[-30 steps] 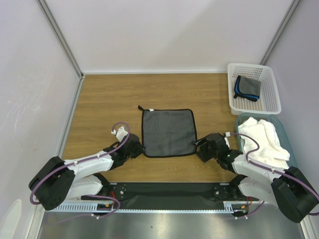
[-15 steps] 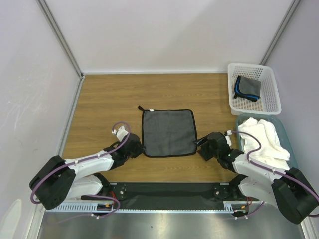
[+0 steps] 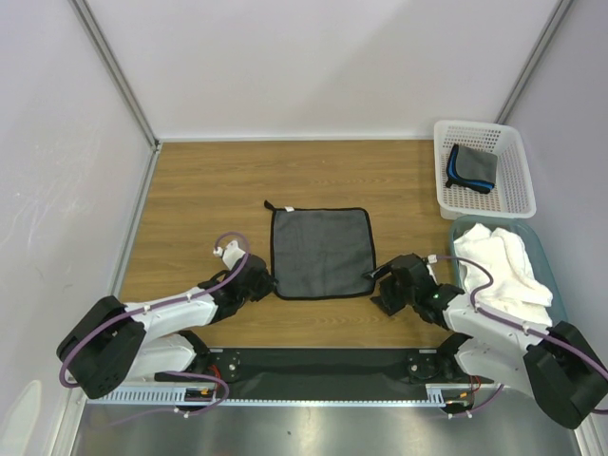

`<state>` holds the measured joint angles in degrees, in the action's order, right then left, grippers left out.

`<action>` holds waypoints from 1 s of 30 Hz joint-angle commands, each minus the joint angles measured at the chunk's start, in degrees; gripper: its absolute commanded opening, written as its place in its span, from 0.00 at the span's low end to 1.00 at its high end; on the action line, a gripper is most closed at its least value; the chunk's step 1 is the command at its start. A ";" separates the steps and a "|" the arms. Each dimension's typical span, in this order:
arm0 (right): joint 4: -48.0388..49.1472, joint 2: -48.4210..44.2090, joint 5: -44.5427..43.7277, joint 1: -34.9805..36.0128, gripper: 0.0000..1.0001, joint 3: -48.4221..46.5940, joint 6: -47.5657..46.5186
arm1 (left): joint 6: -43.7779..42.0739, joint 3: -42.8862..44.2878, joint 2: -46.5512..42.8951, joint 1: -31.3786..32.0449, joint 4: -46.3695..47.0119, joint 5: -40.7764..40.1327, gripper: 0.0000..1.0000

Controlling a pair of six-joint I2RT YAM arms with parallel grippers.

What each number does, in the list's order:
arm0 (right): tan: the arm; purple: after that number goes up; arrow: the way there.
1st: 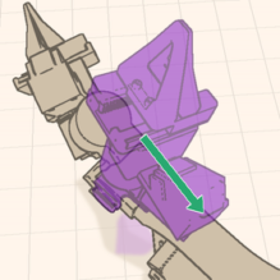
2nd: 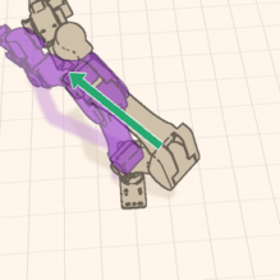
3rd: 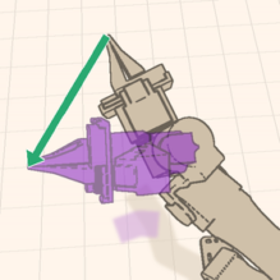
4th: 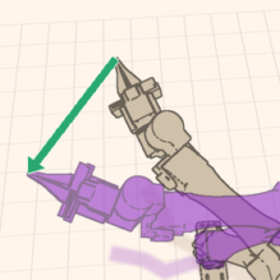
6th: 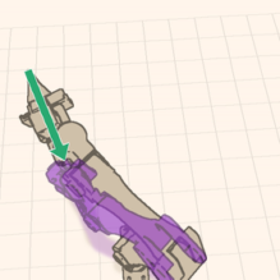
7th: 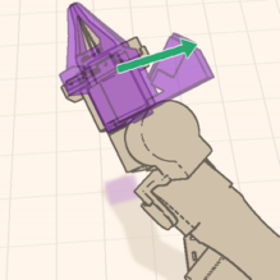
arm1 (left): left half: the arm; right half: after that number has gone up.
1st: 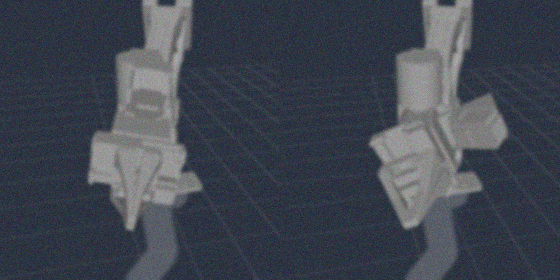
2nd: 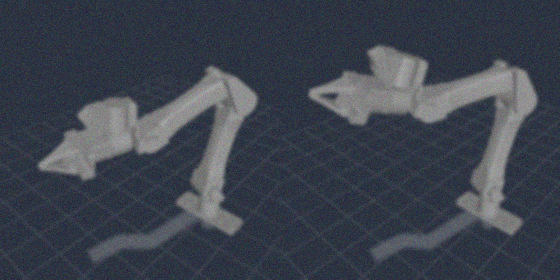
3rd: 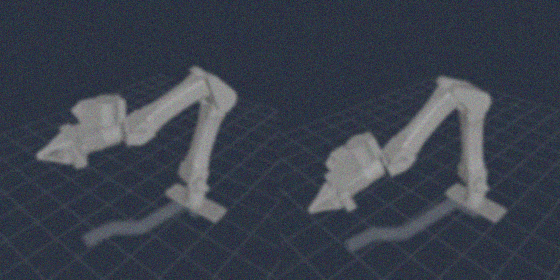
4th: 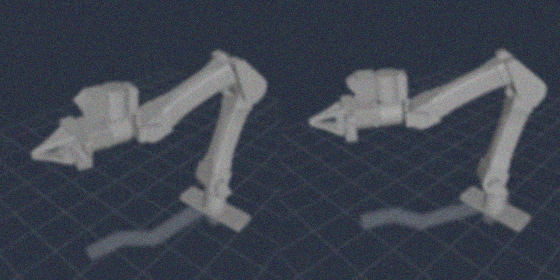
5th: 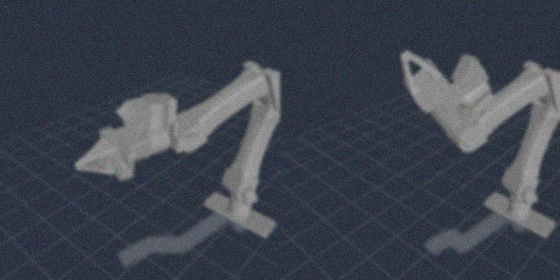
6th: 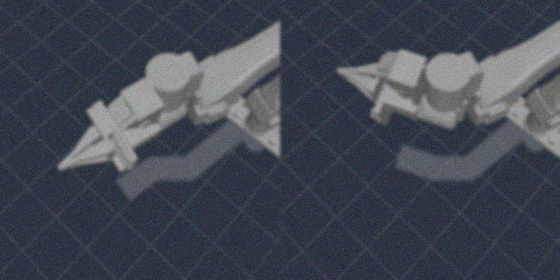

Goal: Fold and stack the towels
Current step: Fold the towel

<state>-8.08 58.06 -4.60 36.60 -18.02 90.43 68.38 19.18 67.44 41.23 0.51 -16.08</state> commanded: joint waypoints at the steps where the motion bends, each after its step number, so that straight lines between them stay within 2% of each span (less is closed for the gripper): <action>1: 4.09 3.00 0.64 0.40 0.76 0.79 2.99 | -1.93 -0.37 0.94 -0.10 -2.01 0.26 0.23; 8: 14.31 11.45 0.65 0.40 0.74 0.80 1.41 | -1.85 -0.72 0.15 -0.10 -2.62 -0.10 0.23; 11: 13.27 11.64 -0.66 -0.21 0.72 0.09 0.18 | -1.85 -0.64 -0.20 -0.19 -2.88 -0.27 0.23; 17: 4.48 7.60 -8.22 0.14 0.71 -1.23 -2.46 | -1.58 -0.99 0.41 -0.28 -2.27 -0.19 0.23; 21: 5.61 4.35 -11.57 -0.12 0.68 -0.26 -2.89 | -1.85 -0.72 1.12 -0.28 -2.01 0.34 0.23; 26: 7.46 4.95 -12.36 -0.21 0.64 -1.58 -5.26 | -2.02 -0.99 0.59 -0.36 -1.92 0.26 0.23; 30: 9.22 7.32 -11.92 -0.21 0.54 -2.63 -6.41 | -1.93 -1.16 0.59 -0.36 -1.83 0.26 0.23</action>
<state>-0.12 64.05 -13.26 36.53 -18.65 86.13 67.88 19.18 67.51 41.12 0.75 -15.90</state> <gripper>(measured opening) 0.569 0.229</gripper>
